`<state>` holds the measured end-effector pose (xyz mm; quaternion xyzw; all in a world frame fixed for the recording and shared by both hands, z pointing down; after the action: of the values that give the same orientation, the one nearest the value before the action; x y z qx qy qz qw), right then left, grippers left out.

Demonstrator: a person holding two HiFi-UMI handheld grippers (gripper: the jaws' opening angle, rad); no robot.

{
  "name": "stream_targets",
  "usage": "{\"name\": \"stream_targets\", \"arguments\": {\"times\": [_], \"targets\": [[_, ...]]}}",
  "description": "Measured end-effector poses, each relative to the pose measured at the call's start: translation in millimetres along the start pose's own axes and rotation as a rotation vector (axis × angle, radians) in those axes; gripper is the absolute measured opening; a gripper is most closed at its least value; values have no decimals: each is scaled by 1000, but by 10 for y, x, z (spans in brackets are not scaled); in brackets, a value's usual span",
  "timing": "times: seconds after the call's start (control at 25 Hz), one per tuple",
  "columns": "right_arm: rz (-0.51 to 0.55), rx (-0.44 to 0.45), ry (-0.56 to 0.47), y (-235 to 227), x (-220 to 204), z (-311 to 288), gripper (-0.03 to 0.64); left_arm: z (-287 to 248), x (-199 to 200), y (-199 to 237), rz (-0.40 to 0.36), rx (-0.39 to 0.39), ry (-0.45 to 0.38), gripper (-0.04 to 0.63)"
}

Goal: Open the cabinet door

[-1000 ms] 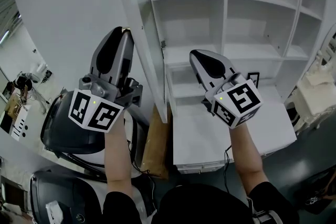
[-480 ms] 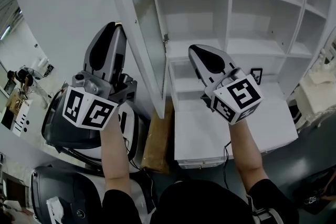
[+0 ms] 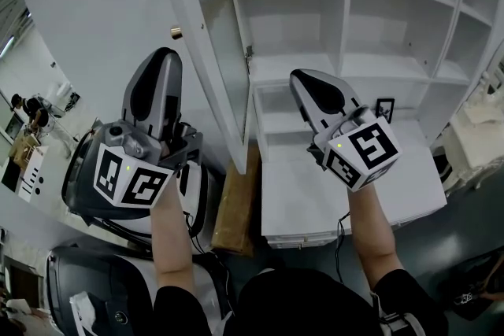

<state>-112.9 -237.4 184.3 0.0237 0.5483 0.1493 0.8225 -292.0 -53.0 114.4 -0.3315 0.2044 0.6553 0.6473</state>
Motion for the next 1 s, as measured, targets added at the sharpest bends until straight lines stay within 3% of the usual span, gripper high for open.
{"name": "stream_targets", "arguments": {"times": [0.48, 1.0], "targets": [[-28, 41, 9, 117, -119, 261, 18, 373, -75, -285, 9, -16, 35, 32], [-44, 8, 9, 152, -83, 690, 18, 363, -426, -924, 48, -151, 125, 29]]}}
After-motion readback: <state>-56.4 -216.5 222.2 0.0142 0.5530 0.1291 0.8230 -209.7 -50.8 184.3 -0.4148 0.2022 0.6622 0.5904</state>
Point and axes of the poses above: the fingertips, and each gripper's own axes: z backward along the fingers, y to its left, x out of its top, the point moved 8 cm from there along z, backward along the fingers, and after that the axes turned 4 degrees about -y, right-handed, at the moved point
